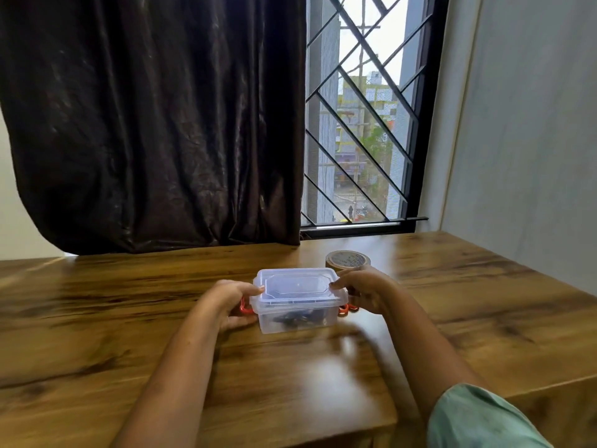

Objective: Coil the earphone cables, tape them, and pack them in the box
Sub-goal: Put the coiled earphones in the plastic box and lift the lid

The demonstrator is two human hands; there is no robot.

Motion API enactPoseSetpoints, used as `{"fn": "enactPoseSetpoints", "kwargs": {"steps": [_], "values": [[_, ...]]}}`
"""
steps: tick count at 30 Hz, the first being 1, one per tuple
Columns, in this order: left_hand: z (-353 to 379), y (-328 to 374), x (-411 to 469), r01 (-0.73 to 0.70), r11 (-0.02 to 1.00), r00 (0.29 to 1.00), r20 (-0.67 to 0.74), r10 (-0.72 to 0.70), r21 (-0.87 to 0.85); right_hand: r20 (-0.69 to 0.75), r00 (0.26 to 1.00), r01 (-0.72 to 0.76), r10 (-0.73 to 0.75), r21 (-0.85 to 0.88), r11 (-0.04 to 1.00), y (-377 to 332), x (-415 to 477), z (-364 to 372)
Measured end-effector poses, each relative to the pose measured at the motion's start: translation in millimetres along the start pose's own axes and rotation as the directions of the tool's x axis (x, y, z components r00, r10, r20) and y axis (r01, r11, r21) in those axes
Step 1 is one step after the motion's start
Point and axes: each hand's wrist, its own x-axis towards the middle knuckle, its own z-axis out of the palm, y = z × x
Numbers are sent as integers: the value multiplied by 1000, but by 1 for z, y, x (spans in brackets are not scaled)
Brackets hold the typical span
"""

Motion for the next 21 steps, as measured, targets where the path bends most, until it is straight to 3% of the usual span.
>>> {"fn": "enactPoseSetpoints", "kwargs": {"steps": [12, 21], "values": [[-1, -2, -5, 8, 998, 1000, -7, -9, -58, -9, 1000, -4, 2, -172, 985, 5, 10, 9], [6, 0, 1, -52, 987, 991, -111, 69, 153, 53, 991, -102, 121, -272, 957, -4, 2, 4]]}}
